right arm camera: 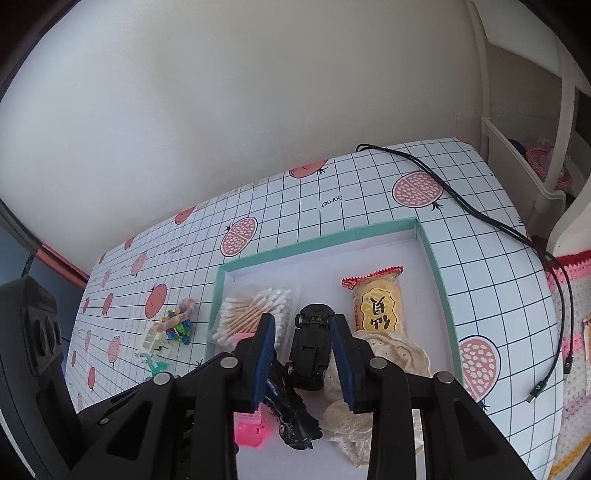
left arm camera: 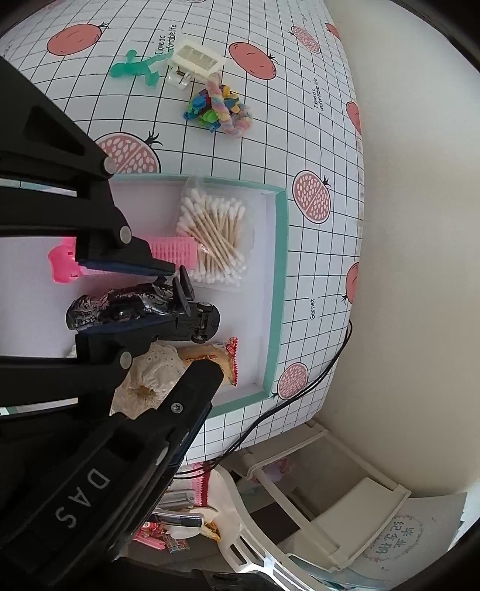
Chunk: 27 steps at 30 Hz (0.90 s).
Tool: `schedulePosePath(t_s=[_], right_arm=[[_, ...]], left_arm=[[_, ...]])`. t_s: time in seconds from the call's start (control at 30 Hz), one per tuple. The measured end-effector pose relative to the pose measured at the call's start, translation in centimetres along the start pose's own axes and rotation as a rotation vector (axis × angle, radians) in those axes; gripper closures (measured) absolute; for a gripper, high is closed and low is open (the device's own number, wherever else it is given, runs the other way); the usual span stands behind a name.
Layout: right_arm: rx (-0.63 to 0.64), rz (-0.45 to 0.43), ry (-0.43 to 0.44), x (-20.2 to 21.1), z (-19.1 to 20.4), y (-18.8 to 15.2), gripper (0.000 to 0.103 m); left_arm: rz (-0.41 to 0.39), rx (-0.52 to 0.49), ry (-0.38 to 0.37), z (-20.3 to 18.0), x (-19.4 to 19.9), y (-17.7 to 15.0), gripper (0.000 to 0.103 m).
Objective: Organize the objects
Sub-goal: 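Open both tools to release the figurine and car into the tray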
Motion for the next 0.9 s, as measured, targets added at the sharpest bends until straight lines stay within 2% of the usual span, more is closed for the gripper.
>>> schedulePosePath(t_s=[0.17,0.5,0.57,0.6,0.7,0.8,0.9], right_arm=[[-0.002,-0.019,0.004,1.0,0.0,0.2,0.068],[0.011,0.035,-0.046,-0.5,-0.1,-0.2,0.069],[0.021,0.042,-0.07,-0.7,0.0,-0.3,0.068],[0.025,0.043,-0.078,-0.7,0.1,-0.3,0.064],[0.028,0.042,-0.098,-0.6,0.0,-0.3,0.052],[0.034,0.042,-0.121,-0.5,0.1,-0.2,0.038],[0.038,0.042,-0.131,-0.4,0.2,-0.2,0.03]], left_arm=[[-0.032,0.015,0.002,0.6,1.2,0.6,0.08],[-0.077,0.057,0.094,3.0,2.1,1.3,0.079],[-0.081,0.073,0.104,3.5,2.1,1.3,0.068],[-0.084,0.079,0.108,3.8,2.2,1.4,0.061],[-0.095,0.093,0.128,4.4,2.5,1.6,0.055],[-0.106,0.108,0.149,5.2,2.8,1.7,0.04],[-0.11,0.129,0.162,6.1,2.9,1.8,0.033]])
Point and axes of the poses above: each gripper's, at about its wrist camera, not at the fingertips, and x roughly against the way its jaws point, z to its left, y to its top, the point moved 1 cm from there along -x, roughly the way its jaws point, and after that the axes turned 6 degrees about z, right-handed, at the moved point
